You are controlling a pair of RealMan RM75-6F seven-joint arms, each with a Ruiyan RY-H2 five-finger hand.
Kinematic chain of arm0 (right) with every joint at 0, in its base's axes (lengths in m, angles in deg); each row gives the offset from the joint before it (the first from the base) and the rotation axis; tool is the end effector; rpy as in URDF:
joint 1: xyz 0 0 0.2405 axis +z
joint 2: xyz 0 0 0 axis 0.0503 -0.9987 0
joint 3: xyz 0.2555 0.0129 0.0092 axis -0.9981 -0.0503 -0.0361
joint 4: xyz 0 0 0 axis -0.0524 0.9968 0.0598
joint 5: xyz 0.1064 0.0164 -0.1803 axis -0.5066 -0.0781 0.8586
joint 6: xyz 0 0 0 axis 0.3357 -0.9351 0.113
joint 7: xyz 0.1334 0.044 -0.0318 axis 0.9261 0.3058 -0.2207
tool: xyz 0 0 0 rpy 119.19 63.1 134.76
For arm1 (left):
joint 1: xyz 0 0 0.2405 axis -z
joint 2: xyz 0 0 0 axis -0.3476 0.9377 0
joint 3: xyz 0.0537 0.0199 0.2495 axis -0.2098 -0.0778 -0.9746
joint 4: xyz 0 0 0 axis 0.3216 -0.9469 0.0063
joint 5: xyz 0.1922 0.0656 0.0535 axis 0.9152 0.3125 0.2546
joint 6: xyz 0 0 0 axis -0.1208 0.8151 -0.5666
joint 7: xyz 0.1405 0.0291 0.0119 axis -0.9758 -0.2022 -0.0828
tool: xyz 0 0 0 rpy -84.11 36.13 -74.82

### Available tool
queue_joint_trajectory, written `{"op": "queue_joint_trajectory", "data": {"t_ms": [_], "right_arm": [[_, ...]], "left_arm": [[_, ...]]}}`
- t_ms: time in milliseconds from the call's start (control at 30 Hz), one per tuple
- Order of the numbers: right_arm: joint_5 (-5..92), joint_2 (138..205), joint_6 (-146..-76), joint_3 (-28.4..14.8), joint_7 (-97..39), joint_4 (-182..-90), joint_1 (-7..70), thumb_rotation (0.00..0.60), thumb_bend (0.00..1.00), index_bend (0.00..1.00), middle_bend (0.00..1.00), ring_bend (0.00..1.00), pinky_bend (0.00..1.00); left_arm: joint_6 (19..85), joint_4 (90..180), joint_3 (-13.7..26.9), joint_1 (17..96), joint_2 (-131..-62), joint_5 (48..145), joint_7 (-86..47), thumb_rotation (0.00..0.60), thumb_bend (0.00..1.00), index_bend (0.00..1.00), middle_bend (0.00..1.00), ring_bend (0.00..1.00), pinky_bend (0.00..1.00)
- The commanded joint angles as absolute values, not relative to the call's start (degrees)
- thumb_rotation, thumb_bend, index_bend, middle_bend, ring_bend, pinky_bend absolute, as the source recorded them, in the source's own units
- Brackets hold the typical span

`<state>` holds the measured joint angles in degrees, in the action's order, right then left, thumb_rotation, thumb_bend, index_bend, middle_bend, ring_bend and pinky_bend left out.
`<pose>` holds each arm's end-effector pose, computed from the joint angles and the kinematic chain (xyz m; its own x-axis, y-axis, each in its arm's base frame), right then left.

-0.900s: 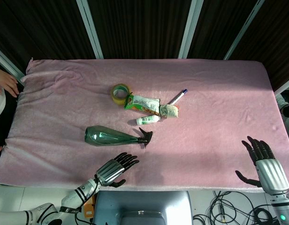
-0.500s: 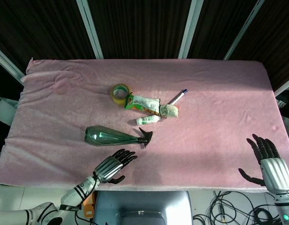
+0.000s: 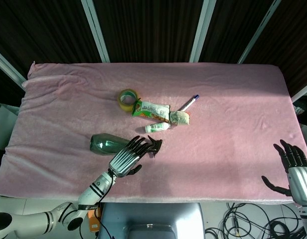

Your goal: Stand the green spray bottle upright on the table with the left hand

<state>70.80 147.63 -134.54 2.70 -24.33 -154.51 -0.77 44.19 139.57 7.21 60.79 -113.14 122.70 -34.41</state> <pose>-0.3126 -0.1582 0.1789 0.3590 -0.0165 0.9332 -0.9329 -0.0359 0.3583 -0.1040 0.3010 -0.0726 0.4750 0.1561 0.8660 0.7109 -0.6481 -0.2731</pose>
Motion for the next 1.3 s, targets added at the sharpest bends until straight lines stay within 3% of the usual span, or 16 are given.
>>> {"op": "queue_joint_trajectory", "data": {"t_ms": [33,267,533,733,1000,1200,1300], "right_arm": [[70.5,147.1,-134.0,2.6,-23.2,-154.5,-0.6,0.600,0.37,0.00,0.00,0.00,0.00],[71.3,145.9,-134.5,2.7,-20.1,-154.1,-0.8,0.600,0.37,0.00,0.00,0.00,0.00],[72.1,145.2,-135.0,2.9,-18.1,-153.8,-1.0,0.600,0.37,0.00,0.00,0.00,0.00],[72.6,145.0,-135.2,3.1,-17.4,-153.7,-1.1,0.600,0.37,0.00,0.00,0.00,0.00],[72.8,145.0,-135.1,3.1,-17.5,-153.8,-1.0,0.600,0.37,0.00,0.00,0.00,0.00],[73.0,145.0,-135.0,3.2,-17.6,-153.8,-0.9,0.600,0.37,0.00,0.00,0.00,0.00],[73.2,145.1,-134.9,3.4,-18.1,-153.9,-0.9,0.600,0.37,0.00,0.00,0.00,0.00]], "left_arm": [[41.9,134.0,11.7,63.8,-119.4,114.9,-46.5,0.600,0.36,0.07,0.14,0.00,0.00],[44.3,127.8,12.3,65.1,-124.9,108.9,-62.6,0.600,0.35,0.14,0.19,0.00,0.00],[44.8,128.8,12.7,65.1,-126.4,99.4,-75.8,0.600,0.35,0.15,0.18,0.00,0.00],[46.2,130.0,12.7,65.5,-126.5,93.4,-83.3,0.600,0.35,0.22,0.17,0.00,0.00],[47.6,129.6,11.6,66.3,-126.3,92.3,-84.0,0.600,0.35,0.50,0.21,0.01,0.00],[48.6,129.5,10.8,66.2,-126.0,94.5,-81.0,0.600,0.36,0.66,0.30,0.09,0.00],[52.3,132.8,10.5,65.0,-123.9,99.0,-74.8,0.600,0.38,0.71,0.33,0.12,0.00]]}}
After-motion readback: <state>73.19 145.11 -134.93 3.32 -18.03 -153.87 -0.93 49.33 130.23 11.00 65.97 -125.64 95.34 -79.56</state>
